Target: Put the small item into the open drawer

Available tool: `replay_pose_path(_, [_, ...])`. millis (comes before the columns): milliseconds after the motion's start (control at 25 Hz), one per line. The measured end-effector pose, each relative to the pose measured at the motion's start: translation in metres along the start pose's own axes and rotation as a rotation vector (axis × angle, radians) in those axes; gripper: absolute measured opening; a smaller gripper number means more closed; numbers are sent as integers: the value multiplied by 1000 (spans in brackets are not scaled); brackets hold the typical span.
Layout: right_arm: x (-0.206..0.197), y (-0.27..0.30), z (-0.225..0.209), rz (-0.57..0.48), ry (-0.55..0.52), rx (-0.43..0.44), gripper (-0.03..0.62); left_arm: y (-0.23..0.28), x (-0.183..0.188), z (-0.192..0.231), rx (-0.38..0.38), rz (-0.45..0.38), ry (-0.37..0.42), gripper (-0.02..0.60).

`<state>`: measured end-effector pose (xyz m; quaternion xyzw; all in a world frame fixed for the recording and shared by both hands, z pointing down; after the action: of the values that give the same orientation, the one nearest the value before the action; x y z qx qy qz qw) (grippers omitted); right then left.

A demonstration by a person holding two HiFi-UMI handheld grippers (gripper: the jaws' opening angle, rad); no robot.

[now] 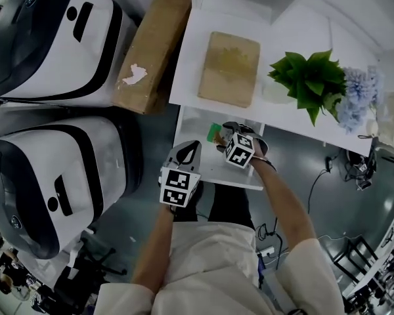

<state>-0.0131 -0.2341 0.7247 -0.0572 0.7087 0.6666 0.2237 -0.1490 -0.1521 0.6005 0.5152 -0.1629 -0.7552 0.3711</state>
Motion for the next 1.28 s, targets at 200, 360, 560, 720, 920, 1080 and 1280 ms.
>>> replay_pose_path(200, [-9, 22, -4, 41, -34, 39, 365, 1, -4, 1, 47, 1, -50, 17])
replay_pose_path(360, [-13, 37, -11, 80, -67, 42, 365, 1, -8, 8, 80, -2, -85, 17])
replay_pose_path(560, [-9, 53, -17, 91, -106, 47, 366, -2, -16, 19, 125, -14, -131, 17])
replay_pose_path(720, [-8, 61, -20, 95, -116, 52, 367, -4, -22, 22, 146, -23, -153, 17])
replay_pose_path(920, [-10, 59, -21, 84, -72, 39, 371, -7, -25, 20, 142, -16, -149, 17])
replay_pose_path(1080, [-11, 49, -22, 76, -43, -6, 373, -8, -23, 16, 122, -19, -128, 17])
replay_pose_path(1280, [-8, 29, -16, 52, 18, -63, 373, -11, -19, 12, 91, -22, -91, 17])
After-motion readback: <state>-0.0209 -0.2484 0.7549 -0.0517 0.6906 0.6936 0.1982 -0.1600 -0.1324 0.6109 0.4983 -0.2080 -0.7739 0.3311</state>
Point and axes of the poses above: the fingertips, and each gripper's own axes: y forward along the fingers, z to its left, x out of its top, the point moved 9 cm from there along -y, backward along the fingers, and after that the axes turned 14 degrees about -y, right-handed, at the moved point
